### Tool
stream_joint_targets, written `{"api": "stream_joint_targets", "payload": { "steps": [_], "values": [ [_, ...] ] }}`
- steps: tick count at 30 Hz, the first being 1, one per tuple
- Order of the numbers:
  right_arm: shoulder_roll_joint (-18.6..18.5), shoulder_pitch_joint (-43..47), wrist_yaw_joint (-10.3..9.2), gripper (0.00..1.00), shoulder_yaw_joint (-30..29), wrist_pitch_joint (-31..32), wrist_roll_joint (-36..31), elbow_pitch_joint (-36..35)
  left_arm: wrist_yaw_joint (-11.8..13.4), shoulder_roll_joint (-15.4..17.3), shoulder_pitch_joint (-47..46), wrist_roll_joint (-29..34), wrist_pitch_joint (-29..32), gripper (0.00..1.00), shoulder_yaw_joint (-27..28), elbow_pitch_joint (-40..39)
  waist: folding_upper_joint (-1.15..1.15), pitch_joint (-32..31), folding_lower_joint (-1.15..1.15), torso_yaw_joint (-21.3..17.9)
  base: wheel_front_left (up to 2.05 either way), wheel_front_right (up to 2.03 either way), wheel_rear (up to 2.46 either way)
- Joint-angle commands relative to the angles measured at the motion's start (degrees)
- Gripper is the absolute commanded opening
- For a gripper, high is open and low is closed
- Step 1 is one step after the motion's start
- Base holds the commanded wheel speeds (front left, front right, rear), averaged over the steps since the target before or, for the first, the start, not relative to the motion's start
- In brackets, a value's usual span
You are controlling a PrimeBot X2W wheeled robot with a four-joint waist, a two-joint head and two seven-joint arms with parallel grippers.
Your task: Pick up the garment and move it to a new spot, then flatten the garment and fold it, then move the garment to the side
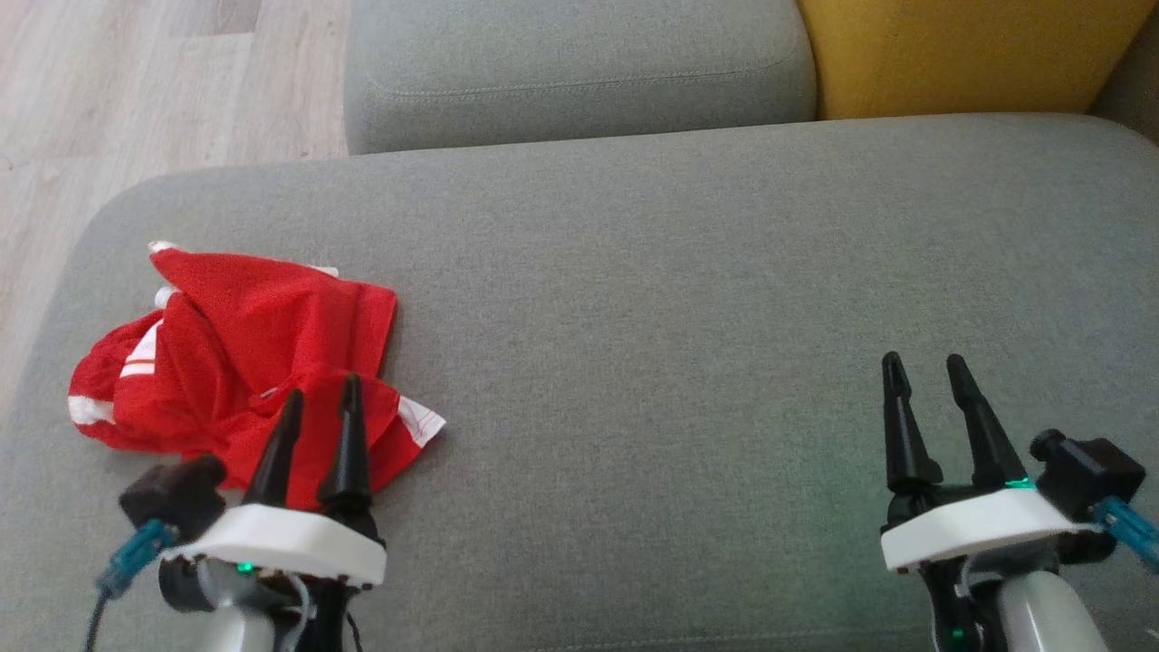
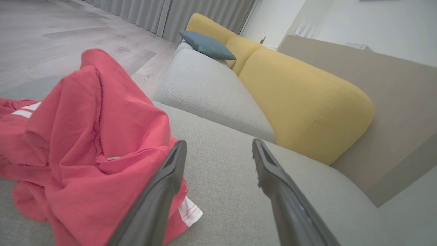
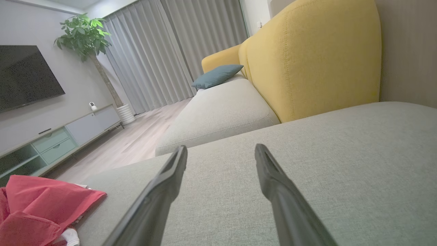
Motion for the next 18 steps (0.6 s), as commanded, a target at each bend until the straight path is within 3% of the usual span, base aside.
{"api": "stream_joint_targets", "payload": {
  "steps": [1, 18],
  "values": [
    [-0.4, -1.2, -0.03, 1.00, 1.4, -1.0, -2.7, -1.8, 0.8, 1.3, -2.0, 2.8, -1.0, 1.00, 0.0, -1.7, 0.00, -0.1, 0.00, 0.0, 0.00, 0.00, 0.00],
    [-0.5, -0.8, -0.03, 1.00, 3.4, -3.7, -14.3, -2.5, 8.2, 5.6, -2.7, 13.6, -3.7, 1.00, -7.6, -1.3, 0.00, -0.3, 0.00, -0.4, 0.00, 0.00, 0.00]
  ]
}}
